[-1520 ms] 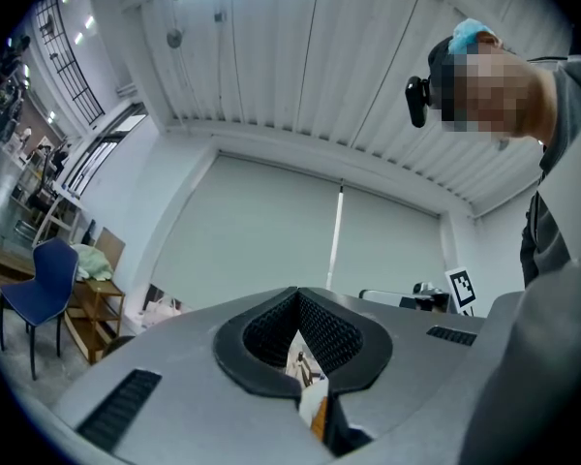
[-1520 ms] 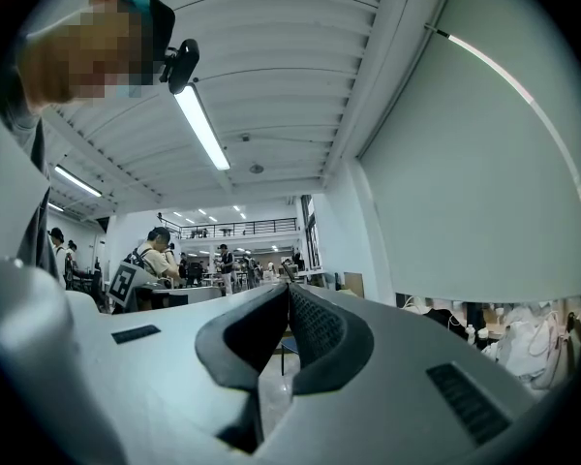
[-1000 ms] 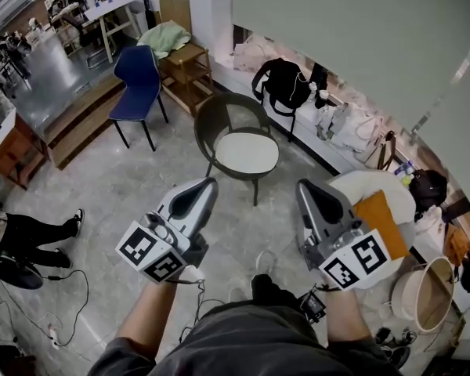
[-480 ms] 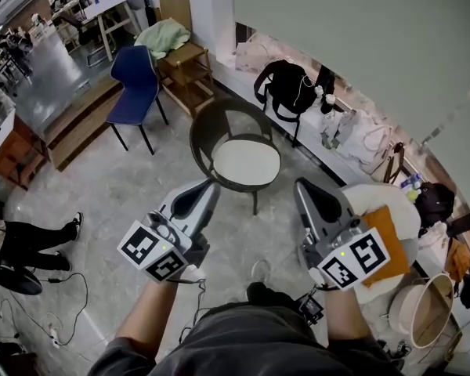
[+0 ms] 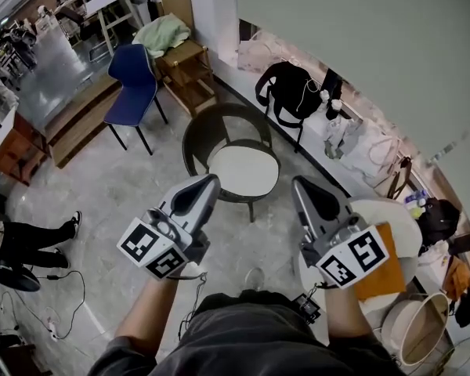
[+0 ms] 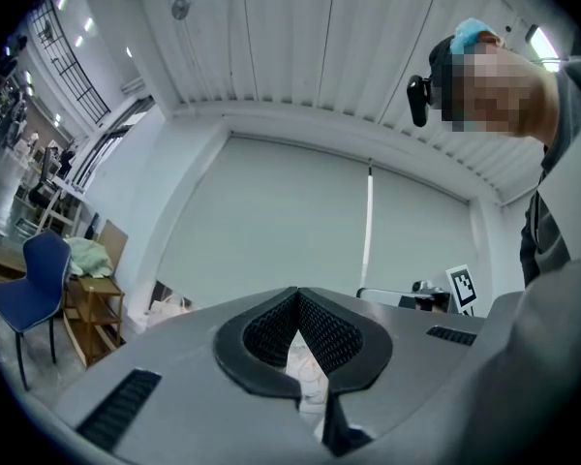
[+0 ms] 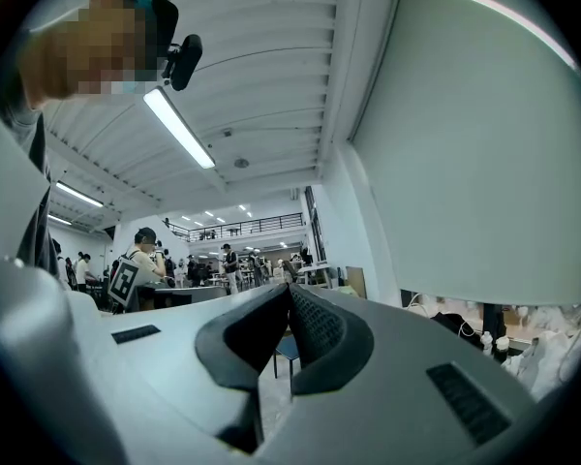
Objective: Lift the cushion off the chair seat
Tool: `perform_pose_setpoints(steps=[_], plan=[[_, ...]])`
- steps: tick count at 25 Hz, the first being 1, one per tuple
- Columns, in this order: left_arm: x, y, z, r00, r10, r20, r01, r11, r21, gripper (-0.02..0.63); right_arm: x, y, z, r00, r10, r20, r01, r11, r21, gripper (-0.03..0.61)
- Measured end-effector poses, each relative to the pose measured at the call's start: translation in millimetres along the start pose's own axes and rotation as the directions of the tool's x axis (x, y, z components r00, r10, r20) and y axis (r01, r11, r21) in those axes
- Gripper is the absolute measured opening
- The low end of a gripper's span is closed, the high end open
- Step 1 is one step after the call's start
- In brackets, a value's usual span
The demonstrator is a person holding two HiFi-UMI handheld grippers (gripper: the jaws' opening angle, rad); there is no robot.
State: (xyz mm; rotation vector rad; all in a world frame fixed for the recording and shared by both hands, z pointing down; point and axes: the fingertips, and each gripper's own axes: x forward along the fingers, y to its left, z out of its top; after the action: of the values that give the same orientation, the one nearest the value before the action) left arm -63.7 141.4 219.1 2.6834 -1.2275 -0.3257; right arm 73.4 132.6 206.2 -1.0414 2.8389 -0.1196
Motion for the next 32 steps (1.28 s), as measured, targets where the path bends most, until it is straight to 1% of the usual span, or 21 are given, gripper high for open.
perform_pose_setpoints(steps=[8, 16, 24, 32], plan=[[44, 22, -8, 1.000, 0.016, 0.000, -0.016, 1.000, -0.004, 0.009, 25, -42, -3, 1.000, 0.023, -0.009, -0.023, 1.000, 0.006, 0.012], [72, 59, -15, 1.000, 0.029, -0.007, -0.029, 0.999, -0.024, 0.009, 56, -73, -15, 0.999, 0.024, -0.040, -0.023, 1.000, 0.014, 0.012], [114, 123, -27, 0.999, 0.004, -0.046, -0.006, 0.998, -0.056, 0.009, 114, -120, -38, 0.997, -0.017, -0.070, 0.020, 0.999, 0.035, 0.012], [153, 206, -57, 0.993, -0.020, -0.113, 0.006, 0.992, -0.129, 0.009, 189, -171, -77, 0.989, -0.070, -0.127, 0.079, 0.995, 0.066, 0.012]])
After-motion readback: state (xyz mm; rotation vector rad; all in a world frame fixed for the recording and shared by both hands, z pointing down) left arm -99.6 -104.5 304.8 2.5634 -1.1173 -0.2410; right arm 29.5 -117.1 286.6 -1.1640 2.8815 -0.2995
